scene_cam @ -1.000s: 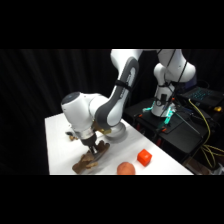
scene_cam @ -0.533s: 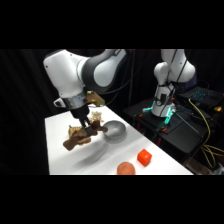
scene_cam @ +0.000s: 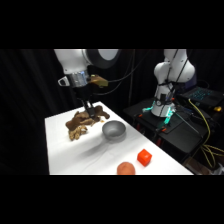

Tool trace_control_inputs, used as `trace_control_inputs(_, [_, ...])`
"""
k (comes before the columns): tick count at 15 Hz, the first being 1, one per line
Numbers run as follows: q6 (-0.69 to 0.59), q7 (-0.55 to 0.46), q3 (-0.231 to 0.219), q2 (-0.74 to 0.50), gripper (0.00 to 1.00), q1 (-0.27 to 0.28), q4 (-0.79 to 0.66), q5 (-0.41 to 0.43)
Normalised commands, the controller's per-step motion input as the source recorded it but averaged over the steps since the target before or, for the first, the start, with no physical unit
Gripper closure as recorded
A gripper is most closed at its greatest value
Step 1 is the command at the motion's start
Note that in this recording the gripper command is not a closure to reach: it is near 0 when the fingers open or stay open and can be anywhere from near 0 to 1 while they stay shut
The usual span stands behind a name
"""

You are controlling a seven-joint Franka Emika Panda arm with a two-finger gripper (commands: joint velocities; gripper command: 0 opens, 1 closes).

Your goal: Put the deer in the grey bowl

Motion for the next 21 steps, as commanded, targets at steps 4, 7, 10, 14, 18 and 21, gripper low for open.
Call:
trace_control_inputs(4, [0.33, -0.09, -0.051, -0.6, 0.76, -0.026, -0.79, 0.107])
trace_control_inputs(7, [0.46, -0.15, -0.065, -0.38, 0.76, -0.048, -0.65, 0.124])
trace_control_inputs(10, [0.56, -0.17, -0.044, -0.18, 0.76, -0.032, -0.53, 0.138])
trace_control_inputs(14, [0.48, -0.11, -0.002, 0.07, 0.76, 0.011, -0.26, 0.154])
trace_control_inputs(18, [0.29, -0.05, 0.024, 0.23, 0.21, 0.028, 0.03, 0.136])
trace_control_inputs(21, [0.12, 0.04, -0.017, 0.14, 0.0, 0.02, 0.12, 0.063])
